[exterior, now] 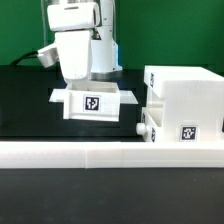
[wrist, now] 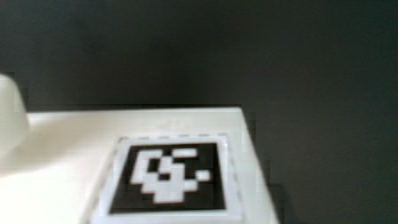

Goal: Assemble drawer

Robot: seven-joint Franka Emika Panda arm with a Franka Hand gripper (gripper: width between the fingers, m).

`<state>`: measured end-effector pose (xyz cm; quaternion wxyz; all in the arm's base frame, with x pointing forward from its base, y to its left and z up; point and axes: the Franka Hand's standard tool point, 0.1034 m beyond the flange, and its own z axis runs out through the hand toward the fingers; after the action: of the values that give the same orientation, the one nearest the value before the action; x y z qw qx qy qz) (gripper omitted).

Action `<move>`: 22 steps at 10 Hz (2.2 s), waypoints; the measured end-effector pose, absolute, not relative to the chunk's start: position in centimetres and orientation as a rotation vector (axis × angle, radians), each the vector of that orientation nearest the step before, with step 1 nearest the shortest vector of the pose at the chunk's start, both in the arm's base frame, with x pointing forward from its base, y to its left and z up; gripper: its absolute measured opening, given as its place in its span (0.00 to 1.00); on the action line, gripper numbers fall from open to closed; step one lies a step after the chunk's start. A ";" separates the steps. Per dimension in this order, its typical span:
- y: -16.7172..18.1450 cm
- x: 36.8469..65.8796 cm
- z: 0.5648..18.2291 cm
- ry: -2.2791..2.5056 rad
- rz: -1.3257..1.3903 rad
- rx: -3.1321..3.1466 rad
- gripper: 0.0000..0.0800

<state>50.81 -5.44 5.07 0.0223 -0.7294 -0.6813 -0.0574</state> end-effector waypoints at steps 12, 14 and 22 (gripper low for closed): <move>-2.2 53.1 5.9 -2.074 -0.150 -2.252 0.05; -2.3 52.9 5.7 -2.062 -0.162 -2.271 0.05; -1.2 53.1 5.5 -2.080 -0.164 -2.246 0.05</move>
Offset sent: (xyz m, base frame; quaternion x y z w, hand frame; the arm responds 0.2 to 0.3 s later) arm 0.0289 0.0198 0.0059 0.0208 -0.0037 0.0095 0.9997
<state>53.07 -1.18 5.48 0.0379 -0.7322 -0.6780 -0.0535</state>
